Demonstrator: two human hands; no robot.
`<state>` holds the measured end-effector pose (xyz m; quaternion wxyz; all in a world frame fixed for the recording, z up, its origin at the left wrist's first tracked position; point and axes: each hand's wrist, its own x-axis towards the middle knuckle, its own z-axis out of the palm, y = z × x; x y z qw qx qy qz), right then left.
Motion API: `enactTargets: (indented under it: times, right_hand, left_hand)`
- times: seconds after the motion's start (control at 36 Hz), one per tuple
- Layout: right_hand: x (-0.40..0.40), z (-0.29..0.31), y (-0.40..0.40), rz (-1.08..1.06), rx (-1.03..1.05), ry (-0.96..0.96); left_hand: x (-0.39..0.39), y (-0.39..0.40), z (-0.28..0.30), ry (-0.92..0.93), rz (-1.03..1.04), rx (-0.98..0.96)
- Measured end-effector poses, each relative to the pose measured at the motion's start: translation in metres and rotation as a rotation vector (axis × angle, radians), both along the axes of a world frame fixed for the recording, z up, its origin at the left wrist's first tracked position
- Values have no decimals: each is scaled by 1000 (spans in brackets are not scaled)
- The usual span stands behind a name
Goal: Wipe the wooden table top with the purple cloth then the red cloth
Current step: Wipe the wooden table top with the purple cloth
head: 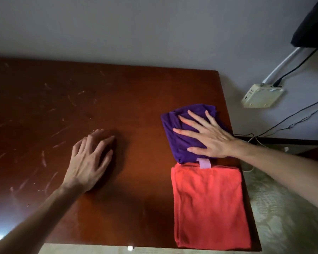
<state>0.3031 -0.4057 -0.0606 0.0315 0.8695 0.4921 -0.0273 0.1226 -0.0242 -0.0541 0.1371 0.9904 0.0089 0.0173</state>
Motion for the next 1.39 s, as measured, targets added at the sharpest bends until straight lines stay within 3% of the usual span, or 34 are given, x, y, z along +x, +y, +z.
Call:
enactTargets:
  times: [0.14,0.25,0.44,0.64,0.75,0.83,0.94,1.11,1.28,1.39]
  right_hand:
    - [60,5,31,155,-57,24]
    - [109,9,72,150,-34,73]
    - [182,9,170,-121,66,128]
    - [181,0,208,-375,151,142]
    - [146,-4,216,-442,177,131]
    - [100,-5,220,-454,184,117]
    - [15,-7,222,-454,186,92]
    - [-128,-10,238,-472,164,76]
    - [-263,-13,268,-352,210,32]
    - [-293,-10,293,-304,175,51]
  left_hand:
    - [-6,10,-12,56,-35,2]
    - [-4,8,-13,48,-46,15]
    - [-1,11,-14,41,-67,60]
    - [0,15,-21,22,-87,57]
    - [-1,16,-23,-2,-85,56]
    - [1,17,-21,-67,-76,-53]
    - [24,18,-19,-118,15,-293]
    - [5,39,-6,-154,-39,-398]
    - [-60,154,12,-150,-15,-33]
    - [-111,210,6,-76,5,95]
